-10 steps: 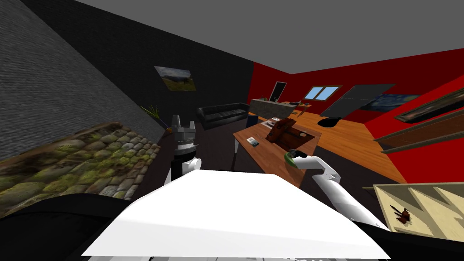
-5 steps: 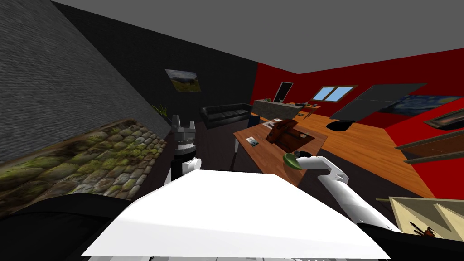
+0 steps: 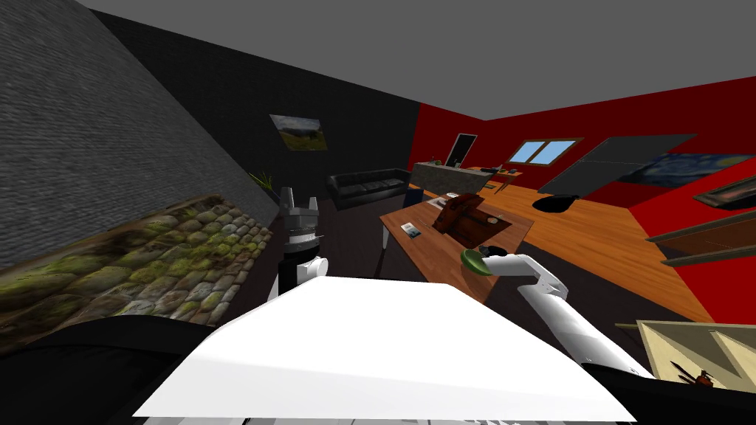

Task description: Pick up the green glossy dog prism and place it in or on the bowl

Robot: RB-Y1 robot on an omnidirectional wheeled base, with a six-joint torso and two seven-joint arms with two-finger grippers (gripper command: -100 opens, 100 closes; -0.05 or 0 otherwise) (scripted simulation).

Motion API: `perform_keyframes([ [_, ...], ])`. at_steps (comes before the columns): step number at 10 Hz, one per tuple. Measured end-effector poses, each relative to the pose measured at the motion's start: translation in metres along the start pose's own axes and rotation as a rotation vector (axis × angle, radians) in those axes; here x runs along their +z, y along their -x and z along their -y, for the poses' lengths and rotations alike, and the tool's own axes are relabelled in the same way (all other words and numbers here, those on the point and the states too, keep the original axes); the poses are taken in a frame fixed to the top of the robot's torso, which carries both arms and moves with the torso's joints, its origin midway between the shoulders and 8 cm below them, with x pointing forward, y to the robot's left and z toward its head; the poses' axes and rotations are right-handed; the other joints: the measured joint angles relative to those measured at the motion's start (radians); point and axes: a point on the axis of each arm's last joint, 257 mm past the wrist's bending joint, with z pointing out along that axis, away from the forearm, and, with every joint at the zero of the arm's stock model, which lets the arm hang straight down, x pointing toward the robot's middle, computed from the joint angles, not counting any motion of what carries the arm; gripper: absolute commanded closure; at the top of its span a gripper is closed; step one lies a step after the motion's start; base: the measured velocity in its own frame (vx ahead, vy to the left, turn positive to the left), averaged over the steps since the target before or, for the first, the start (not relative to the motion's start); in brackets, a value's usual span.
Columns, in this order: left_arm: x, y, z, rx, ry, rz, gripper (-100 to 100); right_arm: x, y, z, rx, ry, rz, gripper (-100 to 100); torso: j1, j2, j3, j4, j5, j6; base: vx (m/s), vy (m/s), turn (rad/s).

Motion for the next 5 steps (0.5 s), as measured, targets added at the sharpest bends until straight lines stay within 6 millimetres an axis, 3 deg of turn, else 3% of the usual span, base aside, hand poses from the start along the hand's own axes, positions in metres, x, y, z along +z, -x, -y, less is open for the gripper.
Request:
perform_keyframes([
  [1, 0.000, 0.000, 0.000, 0.000, 0.000, 0.000, 0, 0.000, 0.000, 0.000, 0.000, 0.000, 0.000, -100, 0.000, 0.000, 0.000, 0.000, 0.000, 0.000, -0.002, 0.036, 0.092],
  [5, 0.000, 0.000, 0.000, 0.000, 0.000, 0.000, 0, 0.010, 0.016, 0.029, 0.003, -0.027, -0.011, -100, 0.004, 0.000, 0.000, 0.000, 0.001, 0.000, -0.001, 0.060, 0.050],
])
